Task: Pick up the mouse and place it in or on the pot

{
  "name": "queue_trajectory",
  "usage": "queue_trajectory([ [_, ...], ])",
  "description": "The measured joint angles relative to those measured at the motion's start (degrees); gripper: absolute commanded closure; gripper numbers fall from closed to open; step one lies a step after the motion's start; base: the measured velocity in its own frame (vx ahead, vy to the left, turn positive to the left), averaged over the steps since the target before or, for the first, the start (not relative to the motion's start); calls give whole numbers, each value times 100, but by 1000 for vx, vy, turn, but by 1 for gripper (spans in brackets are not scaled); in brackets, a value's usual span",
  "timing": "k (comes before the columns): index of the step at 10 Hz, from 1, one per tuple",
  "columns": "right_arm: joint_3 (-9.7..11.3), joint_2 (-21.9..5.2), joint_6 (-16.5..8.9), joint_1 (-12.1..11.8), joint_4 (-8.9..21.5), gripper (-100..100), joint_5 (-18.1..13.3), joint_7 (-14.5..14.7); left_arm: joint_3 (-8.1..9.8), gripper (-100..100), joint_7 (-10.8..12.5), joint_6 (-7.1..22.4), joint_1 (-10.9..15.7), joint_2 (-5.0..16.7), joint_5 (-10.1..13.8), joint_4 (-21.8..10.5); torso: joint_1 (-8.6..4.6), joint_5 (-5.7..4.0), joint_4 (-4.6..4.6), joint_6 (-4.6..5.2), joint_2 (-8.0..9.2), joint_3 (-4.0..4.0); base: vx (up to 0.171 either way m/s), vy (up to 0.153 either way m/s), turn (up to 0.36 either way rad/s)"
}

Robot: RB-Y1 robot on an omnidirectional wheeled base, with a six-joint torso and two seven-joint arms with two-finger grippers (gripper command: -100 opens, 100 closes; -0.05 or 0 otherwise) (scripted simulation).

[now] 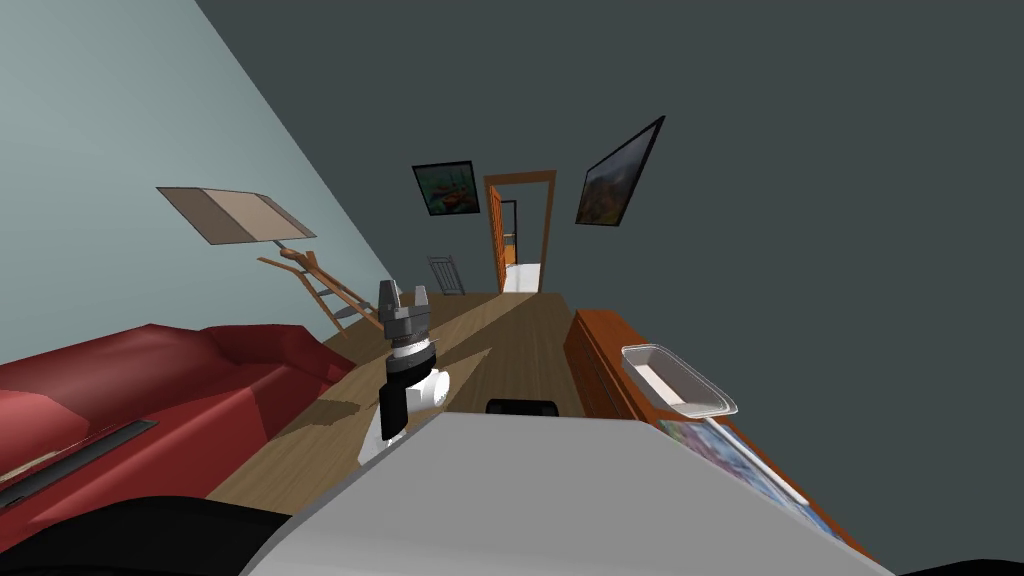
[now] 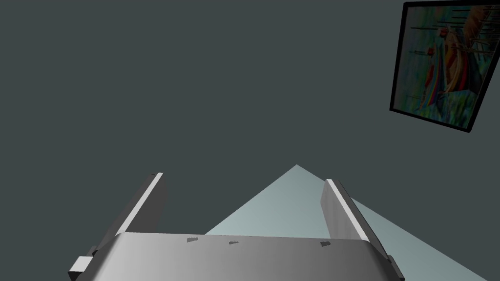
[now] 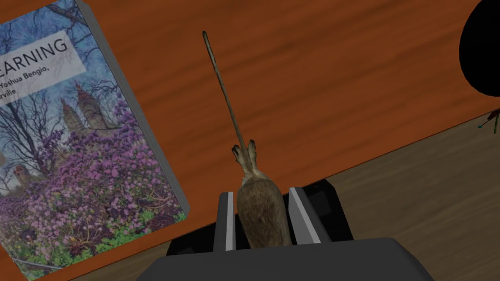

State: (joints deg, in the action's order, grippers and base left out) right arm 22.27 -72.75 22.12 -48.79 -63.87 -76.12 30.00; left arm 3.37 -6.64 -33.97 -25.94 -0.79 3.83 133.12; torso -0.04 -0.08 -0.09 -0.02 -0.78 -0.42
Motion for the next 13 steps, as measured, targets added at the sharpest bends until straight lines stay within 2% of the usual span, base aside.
queue_trajectory([
  [2,-43,-280,64,-121,-38,100,5,-26,0,0,0,0,0,0,0,0,-9,-5,2,-1,7,4,96,84,-5],
  [4,-67,-503,128,-117,-35,100,-32,-90,0,0,0,0,1,1,0,0,-25,-8,6,-4,18,11,87,59,8],
  [6,-237,-876,67,-290,-248,100,-106,-111,0,0,0,0,0,1,0,0,-27,-8,6,-20,-4,1,116,43,36],
  [7,-261,-857,50,-167,-165,100,-178,-62,0,0,0,0,0,1,0,0,-37,-15,6,-14,2,4,79,2,38],
  [8,-381,-840,109,-72,-62,100,-177,132,1,0,0,0,1,1,0,0,-50,-13,9,-17,11,9,65,-26,42],
  [9,-389,-880,76,19,-100,100,-310,144,1,0,0,0,1,1,0,0,-60,-19,11,-16,18,13,68,-45,72],
  [10,-482,-891,40,88,-124,100,-398,213,1,0,0,0,1,1,0,0,-70,-18,13,-23,18,15,80,-64,89],
  [11,-620,-829,30,223,-62,100,-477,442,1,0,0,0,1,2,0,0,-80,-21,14,-26,14,13,66,-68,73],
  [12,-655,-820,-8,365,-75,100,-628,529,1,0,0,0,1,2,0,0,-81,-24,13,-24,18,15,35,-39,42],
  [13,-685,-873,-78,333,-179,100,-687,487,1,0,0,0,1,2,0,0,-69,-22,14,-13,34,22,38,-26,33],
])
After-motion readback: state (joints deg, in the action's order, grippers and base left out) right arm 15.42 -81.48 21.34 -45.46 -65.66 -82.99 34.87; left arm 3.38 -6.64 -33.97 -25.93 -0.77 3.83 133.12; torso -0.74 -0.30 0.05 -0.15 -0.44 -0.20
